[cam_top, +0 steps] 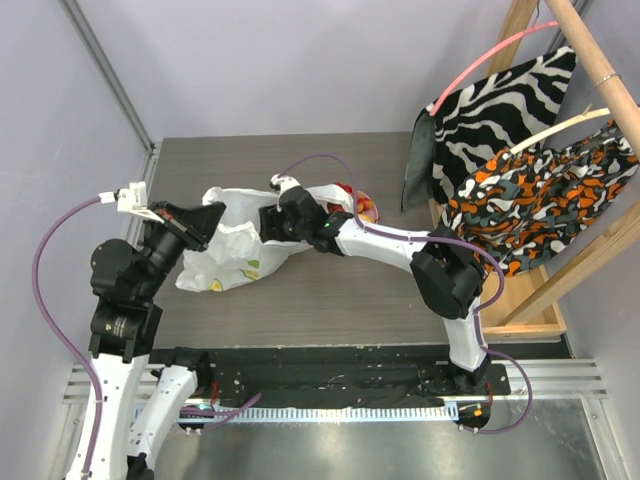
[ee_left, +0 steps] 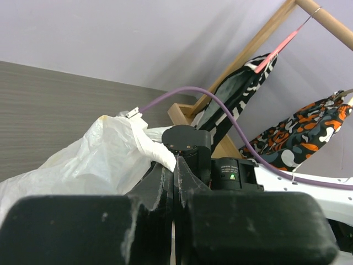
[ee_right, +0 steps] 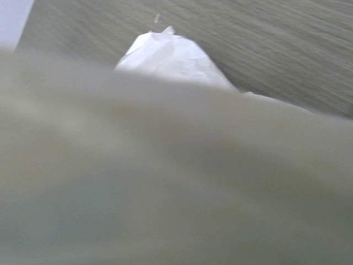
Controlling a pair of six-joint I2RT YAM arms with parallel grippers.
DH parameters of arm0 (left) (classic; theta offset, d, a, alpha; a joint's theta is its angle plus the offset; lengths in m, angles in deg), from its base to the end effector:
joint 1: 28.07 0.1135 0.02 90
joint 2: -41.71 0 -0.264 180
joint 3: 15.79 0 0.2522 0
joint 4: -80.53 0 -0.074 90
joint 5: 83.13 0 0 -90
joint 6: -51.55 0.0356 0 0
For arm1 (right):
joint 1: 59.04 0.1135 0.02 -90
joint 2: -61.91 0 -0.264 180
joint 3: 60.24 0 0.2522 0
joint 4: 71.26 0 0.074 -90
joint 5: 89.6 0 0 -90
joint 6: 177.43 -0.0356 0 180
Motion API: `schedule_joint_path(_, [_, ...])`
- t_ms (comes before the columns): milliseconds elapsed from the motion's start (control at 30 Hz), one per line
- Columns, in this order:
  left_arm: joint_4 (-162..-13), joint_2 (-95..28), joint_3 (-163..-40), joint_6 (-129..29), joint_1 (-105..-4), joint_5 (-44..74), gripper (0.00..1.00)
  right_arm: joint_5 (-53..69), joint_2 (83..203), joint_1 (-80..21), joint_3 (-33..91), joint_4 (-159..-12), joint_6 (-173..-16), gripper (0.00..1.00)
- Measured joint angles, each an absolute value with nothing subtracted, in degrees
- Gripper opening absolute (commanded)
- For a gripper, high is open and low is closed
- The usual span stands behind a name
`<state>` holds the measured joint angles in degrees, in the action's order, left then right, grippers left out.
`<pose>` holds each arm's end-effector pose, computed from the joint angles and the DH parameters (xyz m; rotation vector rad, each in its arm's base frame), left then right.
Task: Place the fruits into the plastic bag
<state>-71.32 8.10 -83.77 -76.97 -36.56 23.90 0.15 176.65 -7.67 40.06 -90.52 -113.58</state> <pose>0.1129 -0.0274 0.4137 -0.1476 1.5225 -0.8780 0.2910 0.3639 0.2296 -0.4915 2.2091 0.7543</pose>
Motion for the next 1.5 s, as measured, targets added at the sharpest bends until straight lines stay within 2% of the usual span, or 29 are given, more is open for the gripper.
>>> schedule_joint_path(33, [-71.2, 8.1, -83.7, -76.9, -36.6, 23.8, 0.0, 0.9, 176.6, -7.6, 40.1, -90.4, -113.4, 0.83])
schedule_joint_path(100, [-71.0, 8.1, -83.7, -76.7, -36.6, 23.4, 0.0, 2.8, 176.6, -7.6, 40.1, -90.2, -113.4, 0.92])
schedule_joint_path(200, [-70.9, 8.1, -83.7, -76.5, -36.6, 23.1, 0.0, 5.3, 176.6, -7.6, 40.2, -89.5, -113.5, 0.96])
schedule_joint_path(367, [-70.5, 8.3, -83.6, -75.2, -36.6, 22.0, 0.0, 7.1, 175.8, -7.6, 40.1, -88.1, -113.9, 0.96])
schedule_joint_path(833, [-67.1, 8.8, -79.7, -67.1, -36.6, 11.8, 0.0, 6.0, 164.0, -7.6, 37.7, -79.4, -114.6, 0.95])
schedule_joint_path(1167, [-64.6, 9.3, -79.7, -62.9, -36.6, 6.4, 0.0, 5.8, 157.1, -9.1, 31.6, -79.2, -114.6, 0.95])
schedule_joint_path(1367, [-64.2, 9.2, -79.7, -61.4, -36.6, 4.5, 0.0, 12.4, 151.2, -11.9, 30.2, -76.5, -114.6, 0.95])
schedule_joint_path(1500, [-61.5, 8.3, -81.1, -58.9, -36.7, -2.0, 0.0, 17.6, 150.5, -11.6, 30.2, -75.2, -114.6, 0.95])
